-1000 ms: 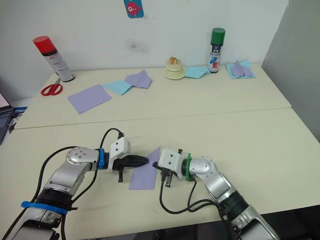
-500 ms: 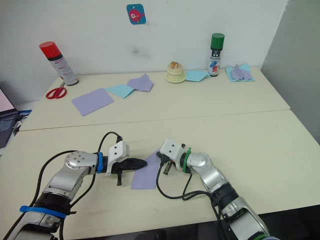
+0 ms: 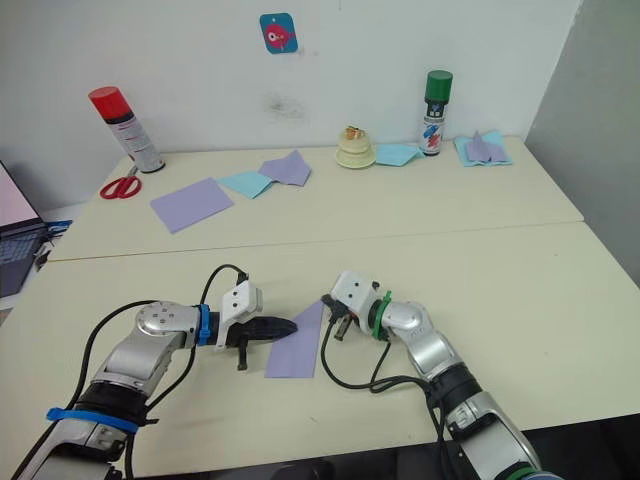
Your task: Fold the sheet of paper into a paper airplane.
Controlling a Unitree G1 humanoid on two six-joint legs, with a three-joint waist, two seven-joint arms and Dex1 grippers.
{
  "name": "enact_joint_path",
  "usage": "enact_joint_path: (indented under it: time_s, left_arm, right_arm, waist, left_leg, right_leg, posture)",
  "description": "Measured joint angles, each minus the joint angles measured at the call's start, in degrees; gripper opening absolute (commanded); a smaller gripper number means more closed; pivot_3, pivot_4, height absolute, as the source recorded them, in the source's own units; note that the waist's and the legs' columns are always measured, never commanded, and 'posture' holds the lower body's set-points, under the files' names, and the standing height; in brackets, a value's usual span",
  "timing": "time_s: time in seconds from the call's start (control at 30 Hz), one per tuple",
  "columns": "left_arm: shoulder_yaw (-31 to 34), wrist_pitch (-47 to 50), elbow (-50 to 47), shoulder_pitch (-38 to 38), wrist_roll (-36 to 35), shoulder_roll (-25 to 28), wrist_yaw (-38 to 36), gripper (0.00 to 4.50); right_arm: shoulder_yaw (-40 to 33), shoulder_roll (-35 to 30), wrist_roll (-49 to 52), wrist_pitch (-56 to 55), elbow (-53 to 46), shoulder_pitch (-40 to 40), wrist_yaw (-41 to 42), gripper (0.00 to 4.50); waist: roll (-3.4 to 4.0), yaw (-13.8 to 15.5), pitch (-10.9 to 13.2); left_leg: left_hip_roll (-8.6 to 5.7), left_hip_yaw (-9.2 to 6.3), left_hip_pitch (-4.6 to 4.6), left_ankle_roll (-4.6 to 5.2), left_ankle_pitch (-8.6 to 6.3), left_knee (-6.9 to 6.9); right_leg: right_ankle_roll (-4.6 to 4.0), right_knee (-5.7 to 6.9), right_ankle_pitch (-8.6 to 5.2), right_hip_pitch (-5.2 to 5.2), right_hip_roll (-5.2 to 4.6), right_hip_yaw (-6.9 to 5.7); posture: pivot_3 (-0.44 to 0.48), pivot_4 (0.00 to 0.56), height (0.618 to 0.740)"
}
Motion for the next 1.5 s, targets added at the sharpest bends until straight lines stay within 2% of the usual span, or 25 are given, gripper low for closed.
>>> enact_joint_path:
  time_s: [0.4, 0.77, 1.13, 1.3, 1.5]
  left_arm:
    - [0.21, 1.28, -0.10, 0.14, -0.03, -0.87, 0.23, 0.03]
    - [0.45, 1.69, -0.04, 0.14, -0.02, -1.09, 0.33, 0.03]
    - [1.23, 4.07, -1.82, 0.07, -0.91, -1.69, 0.30, 0.03]
    - [1.47, 7.38, -5.45, 0.08, -2.08, -0.85, -0.66, 0.03]
    - [1.51, 8.55, -8.35, -0.88, -3.08, 0.73, -2.25, 0.03]
  right_arm:
    - [4.55, -0.13, -0.02, 2.01, -7.34, 7.58, 7.48, 0.00]
    - [8.51, -3.49, 0.37, 7.21, -16.23, 13.44, 14.02, 0.00]
    - [6.41, -4.21, 0.43, 7.17, -19.79, 14.24, 10.68, 0.00]
    - [1.62, -7.07, 1.37, 12.21, -28.40, 11.47, 9.39, 0.00]
    - [1.25, -8.88, 2.62, 17.45, -34.56, 10.97, 9.07, 0.00]
  waist:
    - [0.03, 0.65, -0.17]
    - [0.02, 0.74, -0.42]
    - [0.02, 0.90, -0.07]
    - [-0.07, 0.88, 0.26]
    - [-0.13, 0.75, 0.32]
  left_leg:
    - [0.00, -0.01, 0.05, 0.00, 0.00, -0.02]
    - [0.00, -0.03, 0.06, 0.01, -0.01, -0.06]
    - [-0.02, -0.04, -0.09, 0.00, 0.00, -0.06]
    - [0.00, -0.09, -0.64, -0.02, 0.01, 0.00]
    - [-0.03, -0.03, -1.18, -0.24, 0.13, -0.02]
  right_leg:
    - [0.03, -0.05, -0.02, -0.03, 0.00, 0.00]
    - [0.31, -0.12, -0.19, -0.02, -0.01, -0.01]
    - [0.34, -0.15, -0.20, -0.04, -0.02, 0.00]
    - [0.07, -0.11, -0.02, -0.38, -0.01, -0.06]
    - [0.05, -0.12, -0.02, -1.05, -0.02, 0.09]
  posture:
    - [0.000, 0.150, 0.740]
    - [0.000, 0.150, 0.740]
    - [0.000, 0.150, 0.740]
    - [0.000, 0.150, 0.740]
    - [0.000, 0.150, 0.740]
